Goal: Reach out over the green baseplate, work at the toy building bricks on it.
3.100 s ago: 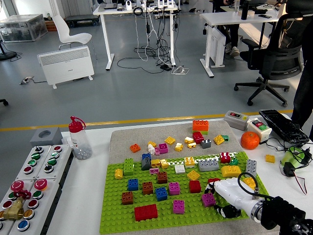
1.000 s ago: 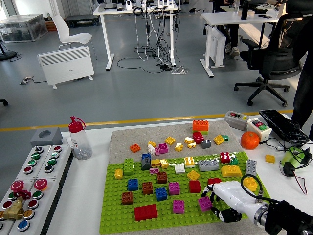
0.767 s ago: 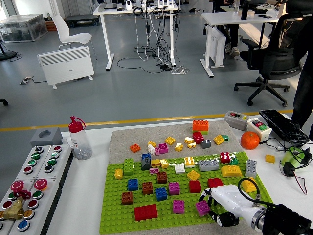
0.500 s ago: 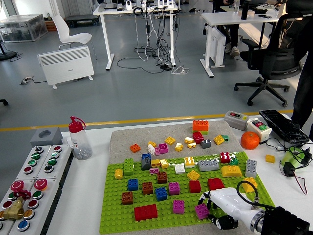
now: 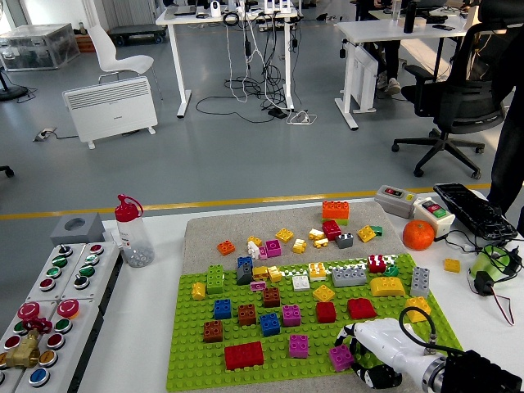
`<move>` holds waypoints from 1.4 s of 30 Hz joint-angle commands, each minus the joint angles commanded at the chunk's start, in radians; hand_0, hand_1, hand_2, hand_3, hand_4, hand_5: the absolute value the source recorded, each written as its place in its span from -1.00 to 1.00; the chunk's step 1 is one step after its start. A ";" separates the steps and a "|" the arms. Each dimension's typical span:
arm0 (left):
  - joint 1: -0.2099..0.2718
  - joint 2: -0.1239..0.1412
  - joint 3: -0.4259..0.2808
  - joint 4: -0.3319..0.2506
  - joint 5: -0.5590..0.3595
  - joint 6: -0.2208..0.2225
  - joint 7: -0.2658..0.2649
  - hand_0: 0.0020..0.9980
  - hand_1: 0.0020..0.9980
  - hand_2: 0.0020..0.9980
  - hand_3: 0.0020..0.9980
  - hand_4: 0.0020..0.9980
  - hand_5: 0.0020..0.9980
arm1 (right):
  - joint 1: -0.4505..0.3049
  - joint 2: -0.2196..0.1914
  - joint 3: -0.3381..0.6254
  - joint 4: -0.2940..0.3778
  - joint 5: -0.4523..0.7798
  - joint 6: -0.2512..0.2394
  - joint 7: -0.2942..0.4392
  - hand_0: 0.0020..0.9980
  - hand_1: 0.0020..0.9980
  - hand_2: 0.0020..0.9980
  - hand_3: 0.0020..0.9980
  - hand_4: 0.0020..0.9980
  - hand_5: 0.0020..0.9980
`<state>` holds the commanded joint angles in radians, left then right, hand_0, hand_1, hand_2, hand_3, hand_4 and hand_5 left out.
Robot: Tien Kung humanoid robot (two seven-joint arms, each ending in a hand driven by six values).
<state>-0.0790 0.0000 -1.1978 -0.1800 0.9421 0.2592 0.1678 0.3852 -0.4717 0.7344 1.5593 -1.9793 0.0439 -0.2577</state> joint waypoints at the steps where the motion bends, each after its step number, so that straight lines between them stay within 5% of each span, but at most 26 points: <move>1: 0.000 0.000 0.000 0.000 0.000 0.000 0.000 0.34 0.24 0.15 -0.05 -0.52 1.00 | 0.000 0.002 0.001 0.000 -0.001 -0.002 -0.001 -0.12 0.07 0.11 0.13 0.06 -0.87; 42: -0.010 0.000 0.002 0.000 -0.005 0.000 -0.003 0.34 0.23 0.14 -0.06 -0.52 1.00 | 0.017 0.048 0.004 -0.027 -0.008 -0.030 -0.044 -0.11 0.08 0.12 0.15 0.10 -0.84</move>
<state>-0.0889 0.0000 -1.1953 -0.1800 0.9369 0.2596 0.1645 0.4027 -0.4240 0.7387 1.5327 -1.9872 0.0135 -0.3017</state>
